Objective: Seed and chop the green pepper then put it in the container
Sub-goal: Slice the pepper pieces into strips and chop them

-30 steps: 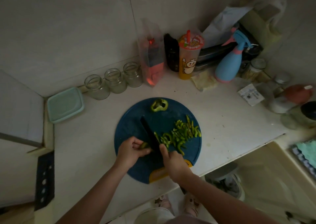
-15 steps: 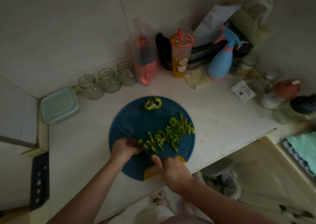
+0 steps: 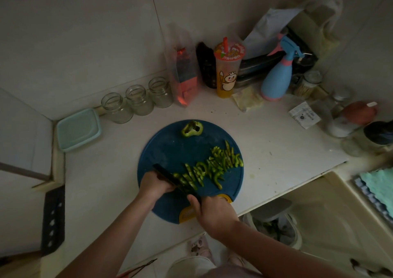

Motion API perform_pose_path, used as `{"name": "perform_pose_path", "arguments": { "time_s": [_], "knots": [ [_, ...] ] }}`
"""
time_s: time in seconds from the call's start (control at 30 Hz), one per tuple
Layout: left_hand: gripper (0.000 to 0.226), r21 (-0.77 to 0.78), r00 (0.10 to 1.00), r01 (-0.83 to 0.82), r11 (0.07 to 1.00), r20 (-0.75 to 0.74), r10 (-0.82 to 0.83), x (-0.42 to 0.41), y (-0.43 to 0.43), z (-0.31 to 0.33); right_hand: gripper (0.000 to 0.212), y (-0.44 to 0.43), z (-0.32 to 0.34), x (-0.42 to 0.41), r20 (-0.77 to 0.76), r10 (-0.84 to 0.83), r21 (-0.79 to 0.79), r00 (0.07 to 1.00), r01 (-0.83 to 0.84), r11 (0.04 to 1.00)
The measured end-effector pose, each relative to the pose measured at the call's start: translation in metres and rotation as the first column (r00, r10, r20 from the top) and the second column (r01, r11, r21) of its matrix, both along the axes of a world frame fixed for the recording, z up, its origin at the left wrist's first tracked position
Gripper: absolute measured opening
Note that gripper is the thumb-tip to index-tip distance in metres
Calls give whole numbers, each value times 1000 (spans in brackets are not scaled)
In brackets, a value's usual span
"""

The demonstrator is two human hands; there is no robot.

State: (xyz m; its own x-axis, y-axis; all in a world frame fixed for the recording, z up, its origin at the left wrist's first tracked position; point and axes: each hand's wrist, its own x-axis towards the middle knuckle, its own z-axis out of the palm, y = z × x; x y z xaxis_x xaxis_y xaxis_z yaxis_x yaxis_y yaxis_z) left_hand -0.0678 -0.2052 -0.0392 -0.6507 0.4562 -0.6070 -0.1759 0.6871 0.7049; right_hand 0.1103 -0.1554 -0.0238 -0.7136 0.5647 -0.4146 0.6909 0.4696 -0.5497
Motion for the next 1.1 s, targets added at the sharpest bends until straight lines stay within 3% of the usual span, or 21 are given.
{"name": "perform_pose_path", "arguments": {
  "time_s": [0.17,0.33,0.5,0.73,0.9,1.0,1.1],
  "knots": [
    [24,36,986,-125,991,116,121,4,3,5,58,2,2,-3,17,14,8,1000,-14,1000],
    [32,23,975,-150,988,168,144,2,5,6,57,3,4,-5,18,31,39,999,-31,999],
    [33,35,978,-124,992,175,116,0,6,7,58,4,8,-11,25,10,-15,1000,-9,1000],
    [20,32,987,-79,996,141,74,0,4,6,57,3,9,-23,84,18,4,996,-18,1000],
    [24,23,991,-77,997,113,74,2,4,4,59,3,6,-35,137,5,22,991,-8,1000],
    [20,26,990,-77,997,118,74,1,3,5,59,3,4,-43,109,-63,-46,992,69,997],
    [24,54,988,-74,996,141,66,0,1,8,56,12,1,-46,82,-177,-225,981,191,955]
  ]
}}
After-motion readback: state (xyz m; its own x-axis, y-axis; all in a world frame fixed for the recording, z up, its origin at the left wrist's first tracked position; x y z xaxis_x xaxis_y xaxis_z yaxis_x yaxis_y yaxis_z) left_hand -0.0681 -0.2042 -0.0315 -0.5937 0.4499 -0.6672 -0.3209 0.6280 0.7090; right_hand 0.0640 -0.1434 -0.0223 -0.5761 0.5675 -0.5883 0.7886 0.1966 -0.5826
